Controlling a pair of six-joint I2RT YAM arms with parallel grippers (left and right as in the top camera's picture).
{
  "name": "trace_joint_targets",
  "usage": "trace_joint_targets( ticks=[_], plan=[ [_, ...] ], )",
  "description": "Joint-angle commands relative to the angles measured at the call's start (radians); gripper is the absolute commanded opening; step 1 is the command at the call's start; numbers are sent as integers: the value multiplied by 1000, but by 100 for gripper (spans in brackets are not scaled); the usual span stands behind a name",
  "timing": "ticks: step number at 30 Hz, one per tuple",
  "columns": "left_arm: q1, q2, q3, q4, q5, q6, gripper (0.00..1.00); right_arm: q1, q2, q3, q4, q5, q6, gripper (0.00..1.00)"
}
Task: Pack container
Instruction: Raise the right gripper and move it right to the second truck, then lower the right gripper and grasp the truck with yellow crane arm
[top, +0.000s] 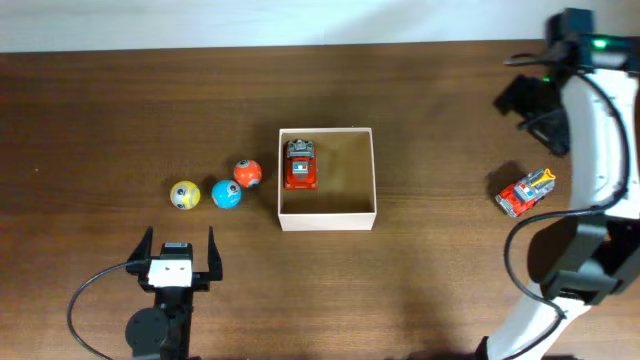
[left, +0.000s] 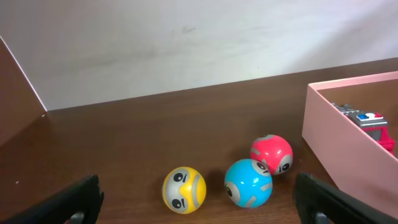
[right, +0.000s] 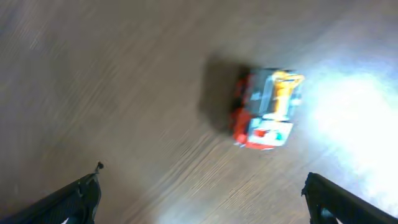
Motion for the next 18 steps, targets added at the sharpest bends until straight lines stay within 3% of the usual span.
trace_joint_targets(
  ticks=[1, 11, 18],
  plan=[
    [0, -10, -5, -2, 11, 13, 99, -39, -8, -18, -11, 27, 86, 99],
    [0, -10, -5, -2, 11, 13, 99, -140, -8, -186, 33, 26, 116, 99],
    [0, -10, -5, -2, 11, 13, 99, -155, -8, -396, 200, 11, 46, 99]
  ],
)
